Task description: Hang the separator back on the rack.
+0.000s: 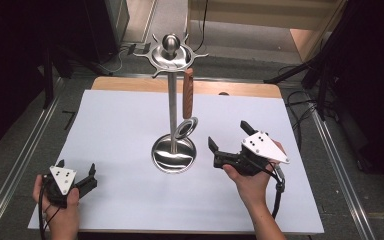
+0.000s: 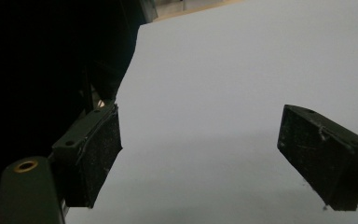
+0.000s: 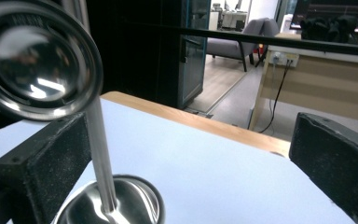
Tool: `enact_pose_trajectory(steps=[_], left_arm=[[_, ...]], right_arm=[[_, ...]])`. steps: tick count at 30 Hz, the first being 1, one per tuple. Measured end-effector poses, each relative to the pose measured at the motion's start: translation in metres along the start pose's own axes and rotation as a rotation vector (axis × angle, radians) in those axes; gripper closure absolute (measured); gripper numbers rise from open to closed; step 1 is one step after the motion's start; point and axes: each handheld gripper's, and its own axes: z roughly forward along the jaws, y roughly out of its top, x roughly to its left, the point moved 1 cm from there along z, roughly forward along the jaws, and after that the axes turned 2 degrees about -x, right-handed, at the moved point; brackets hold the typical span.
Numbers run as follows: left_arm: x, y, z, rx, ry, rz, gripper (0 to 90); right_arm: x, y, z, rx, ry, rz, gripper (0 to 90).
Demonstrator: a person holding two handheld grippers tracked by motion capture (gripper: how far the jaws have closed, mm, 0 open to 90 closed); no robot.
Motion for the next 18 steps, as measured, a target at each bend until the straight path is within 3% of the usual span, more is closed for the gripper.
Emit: enact_pose_trajectory(steps=[4,11,18], left_arm=[[0.001,0.000,0.000,-0.003,-0.003,-0.014,14.5],[0.002,0.000,0.000,-0.005,-0.009,-0.031,14.5],[0.002,0.000,0.000,-0.004,-0.007,-0.033,14.5]], right_arm=[[-0.008,-0.018,0.001,0.042,-0.026,-0.021,0.0],[-0.030,-0.050,-0.001,0.104,-0.074,-0.010,0.0],[-0.040,-0.071,-0.003,0.146,-0.082,0.000,0.0]])
